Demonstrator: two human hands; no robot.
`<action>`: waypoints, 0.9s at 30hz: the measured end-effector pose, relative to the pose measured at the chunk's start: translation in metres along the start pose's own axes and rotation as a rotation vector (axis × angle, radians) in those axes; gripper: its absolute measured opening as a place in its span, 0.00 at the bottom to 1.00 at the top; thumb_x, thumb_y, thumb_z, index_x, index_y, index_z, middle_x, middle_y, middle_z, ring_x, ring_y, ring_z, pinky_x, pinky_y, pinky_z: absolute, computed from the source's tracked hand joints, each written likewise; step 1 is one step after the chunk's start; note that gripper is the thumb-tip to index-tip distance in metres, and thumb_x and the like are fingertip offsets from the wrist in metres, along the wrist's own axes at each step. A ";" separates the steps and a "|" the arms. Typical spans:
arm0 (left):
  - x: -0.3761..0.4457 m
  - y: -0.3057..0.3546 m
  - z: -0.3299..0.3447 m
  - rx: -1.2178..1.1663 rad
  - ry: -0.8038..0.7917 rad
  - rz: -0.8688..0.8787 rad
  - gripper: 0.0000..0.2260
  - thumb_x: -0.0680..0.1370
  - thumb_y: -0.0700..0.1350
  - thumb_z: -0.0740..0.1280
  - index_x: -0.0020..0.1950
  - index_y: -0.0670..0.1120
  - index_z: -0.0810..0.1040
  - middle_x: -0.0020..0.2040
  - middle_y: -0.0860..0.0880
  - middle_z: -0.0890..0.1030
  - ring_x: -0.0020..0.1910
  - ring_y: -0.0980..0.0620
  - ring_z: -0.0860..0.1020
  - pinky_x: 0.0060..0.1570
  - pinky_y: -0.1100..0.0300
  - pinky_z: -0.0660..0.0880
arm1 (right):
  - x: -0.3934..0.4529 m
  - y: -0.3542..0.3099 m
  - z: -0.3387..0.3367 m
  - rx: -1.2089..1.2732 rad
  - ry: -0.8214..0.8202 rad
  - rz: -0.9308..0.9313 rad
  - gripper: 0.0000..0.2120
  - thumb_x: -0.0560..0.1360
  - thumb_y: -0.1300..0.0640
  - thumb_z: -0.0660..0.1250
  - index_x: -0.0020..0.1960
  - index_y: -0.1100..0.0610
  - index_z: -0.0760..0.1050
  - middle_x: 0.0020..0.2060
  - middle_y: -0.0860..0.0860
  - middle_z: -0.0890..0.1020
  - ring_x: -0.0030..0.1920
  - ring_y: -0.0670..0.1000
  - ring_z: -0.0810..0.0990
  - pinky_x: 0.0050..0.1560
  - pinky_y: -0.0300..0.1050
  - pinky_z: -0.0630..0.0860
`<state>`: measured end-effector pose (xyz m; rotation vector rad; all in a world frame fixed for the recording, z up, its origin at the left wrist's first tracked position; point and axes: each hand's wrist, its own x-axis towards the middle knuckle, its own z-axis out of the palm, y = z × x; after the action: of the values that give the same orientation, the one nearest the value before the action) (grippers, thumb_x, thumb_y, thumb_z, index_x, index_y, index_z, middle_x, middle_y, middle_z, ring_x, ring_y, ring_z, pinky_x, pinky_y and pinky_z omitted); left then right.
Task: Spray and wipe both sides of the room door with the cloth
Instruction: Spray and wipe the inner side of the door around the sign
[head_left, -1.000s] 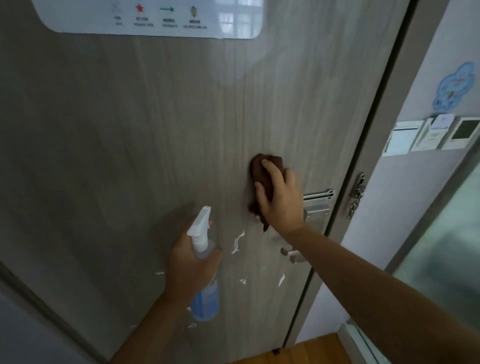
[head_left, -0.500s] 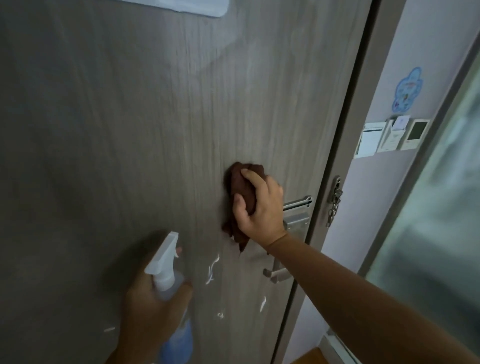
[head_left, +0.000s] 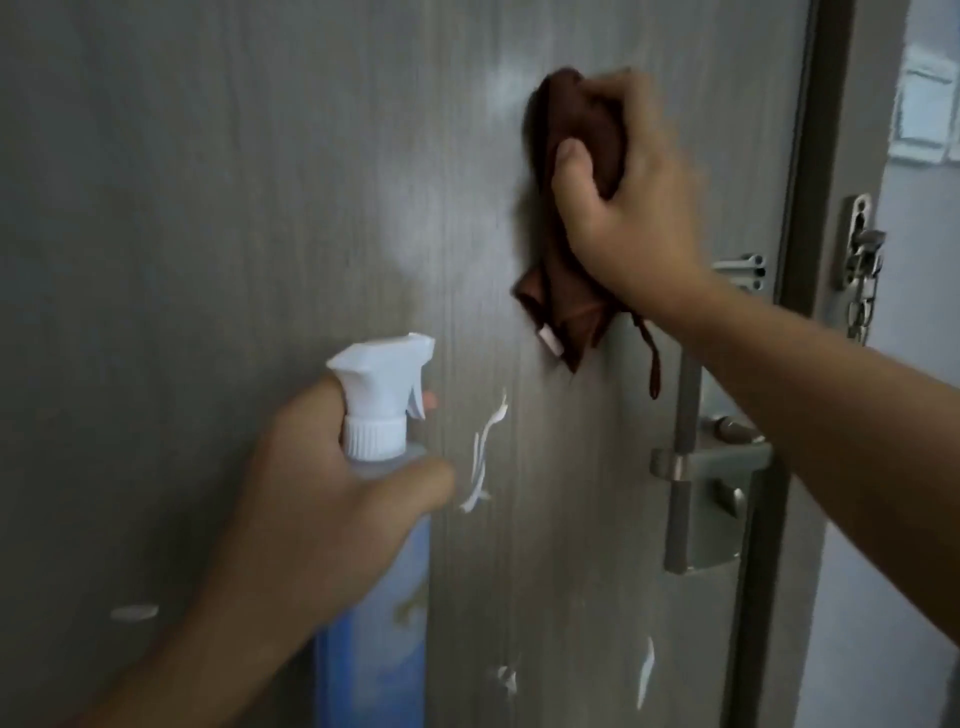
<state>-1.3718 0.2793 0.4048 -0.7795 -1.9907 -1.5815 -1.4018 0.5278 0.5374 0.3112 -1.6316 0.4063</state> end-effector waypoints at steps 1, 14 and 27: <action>-0.004 -0.008 0.003 -0.020 0.002 0.048 0.20 0.59 0.52 0.75 0.50 0.52 0.84 0.45 0.49 0.86 0.46 0.46 0.85 0.47 0.42 0.82 | 0.000 0.001 0.002 -0.002 -0.003 -0.003 0.20 0.79 0.45 0.61 0.68 0.53 0.71 0.52 0.47 0.80 0.50 0.50 0.80 0.51 0.58 0.79; -0.060 -0.041 0.036 -0.085 0.072 0.069 0.19 0.54 0.51 0.73 0.42 0.43 0.82 0.38 0.42 0.84 0.36 0.50 0.80 0.40 0.41 0.79 | -0.018 -0.024 -0.009 -0.219 -0.180 0.027 0.20 0.82 0.46 0.61 0.72 0.48 0.69 0.59 0.60 0.78 0.56 0.65 0.79 0.54 0.57 0.78; -0.052 -0.017 0.058 0.038 0.144 0.128 0.15 0.59 0.47 0.73 0.43 0.46 0.80 0.34 0.51 0.82 0.30 0.55 0.76 0.34 0.54 0.75 | -0.094 -0.004 -0.025 -0.356 -0.233 -0.044 0.22 0.81 0.49 0.63 0.74 0.48 0.69 0.56 0.59 0.77 0.56 0.66 0.76 0.47 0.53 0.71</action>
<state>-1.3468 0.3256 0.3455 -0.7413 -1.8270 -1.4790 -1.3685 0.5314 0.4457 0.1274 -1.8842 0.0411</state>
